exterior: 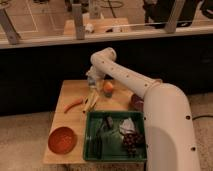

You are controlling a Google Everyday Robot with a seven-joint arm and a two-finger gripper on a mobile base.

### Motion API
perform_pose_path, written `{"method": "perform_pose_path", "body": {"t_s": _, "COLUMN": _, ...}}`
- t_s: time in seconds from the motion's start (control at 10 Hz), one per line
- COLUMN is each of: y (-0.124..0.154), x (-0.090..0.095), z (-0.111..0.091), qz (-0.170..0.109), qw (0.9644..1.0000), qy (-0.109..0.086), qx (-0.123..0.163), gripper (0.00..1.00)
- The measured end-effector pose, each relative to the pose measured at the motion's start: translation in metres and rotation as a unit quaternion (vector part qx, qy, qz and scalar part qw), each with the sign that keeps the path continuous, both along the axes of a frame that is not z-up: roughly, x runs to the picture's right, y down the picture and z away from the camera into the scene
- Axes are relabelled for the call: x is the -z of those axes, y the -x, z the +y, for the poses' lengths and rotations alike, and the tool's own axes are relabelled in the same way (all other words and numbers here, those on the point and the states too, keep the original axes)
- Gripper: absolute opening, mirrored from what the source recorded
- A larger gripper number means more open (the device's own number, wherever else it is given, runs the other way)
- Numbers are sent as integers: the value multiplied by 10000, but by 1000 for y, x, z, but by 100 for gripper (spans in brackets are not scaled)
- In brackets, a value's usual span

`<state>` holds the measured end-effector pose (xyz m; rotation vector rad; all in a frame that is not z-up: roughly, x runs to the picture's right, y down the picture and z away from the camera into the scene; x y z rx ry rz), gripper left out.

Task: Place sponge in table surface

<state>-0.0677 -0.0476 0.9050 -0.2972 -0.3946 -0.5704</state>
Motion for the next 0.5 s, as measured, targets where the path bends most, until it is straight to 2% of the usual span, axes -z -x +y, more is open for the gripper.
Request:
{"method": "perform_pose_path", "body": {"t_s": 0.3, "y": 3, "x": 13, "z": -5, "qz": 56, "qw": 10000, "qy": 21, "qx": 18, "gripper": 78}}
{"method": "perform_pose_path", "body": {"t_s": 0.5, "y": 4, "x": 13, "z": -3, "qz": 78, "qw": 10000, "qy": 27, "qx": 16, "gripper": 59}}
